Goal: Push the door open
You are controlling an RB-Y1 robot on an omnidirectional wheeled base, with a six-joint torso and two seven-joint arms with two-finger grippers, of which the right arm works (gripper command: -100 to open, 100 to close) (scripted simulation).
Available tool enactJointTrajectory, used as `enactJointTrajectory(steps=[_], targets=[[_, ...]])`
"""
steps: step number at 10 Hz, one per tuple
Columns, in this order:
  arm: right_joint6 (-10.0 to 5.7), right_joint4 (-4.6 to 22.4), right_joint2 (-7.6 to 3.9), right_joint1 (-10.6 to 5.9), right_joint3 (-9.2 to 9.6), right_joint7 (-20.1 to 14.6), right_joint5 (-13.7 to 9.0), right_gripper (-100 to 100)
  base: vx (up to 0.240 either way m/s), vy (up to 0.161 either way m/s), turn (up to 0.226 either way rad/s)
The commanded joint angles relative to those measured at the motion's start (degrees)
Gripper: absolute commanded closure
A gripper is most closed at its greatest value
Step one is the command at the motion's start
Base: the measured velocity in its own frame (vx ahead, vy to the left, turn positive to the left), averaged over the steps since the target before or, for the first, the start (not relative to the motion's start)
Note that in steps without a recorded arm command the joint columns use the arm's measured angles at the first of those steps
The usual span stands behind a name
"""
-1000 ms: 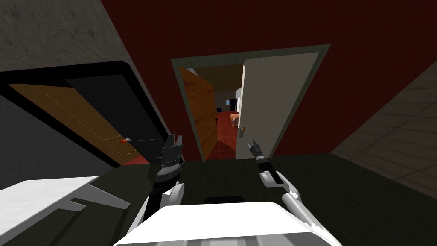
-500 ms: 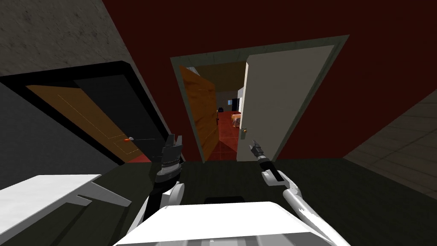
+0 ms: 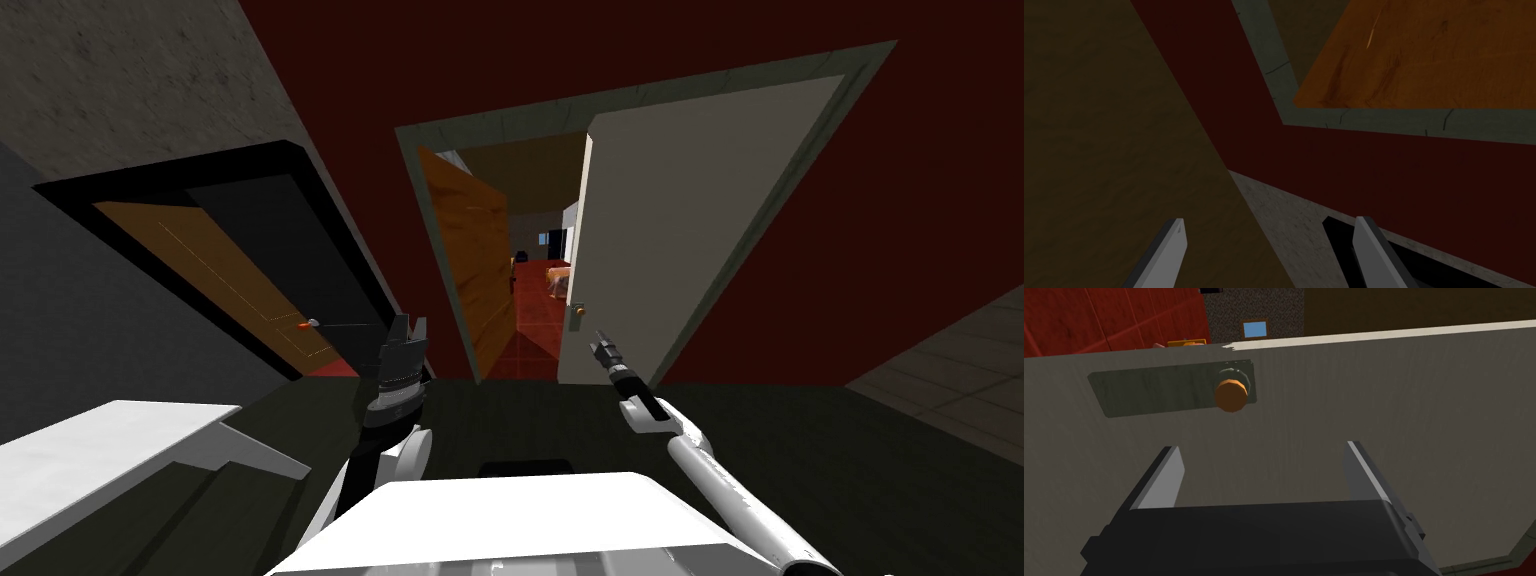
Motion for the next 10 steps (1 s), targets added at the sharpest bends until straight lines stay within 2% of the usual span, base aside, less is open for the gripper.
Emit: enactJointTrajectory(steps=[1,2,10], targets=[[0.07,2.86,-1.00,-1.48,0.31,-0.36,-0.52,-100,0.087,-0.039,0.074],[0.07,3.04,-1.00,-1.48,0.31,-0.36,-0.52,-100,0.054,-0.032,0.018],[0.26,13.12,-4.68,-5.84,1.33,-1.50,-2.53,-100,0.086,-0.043,0.051]])
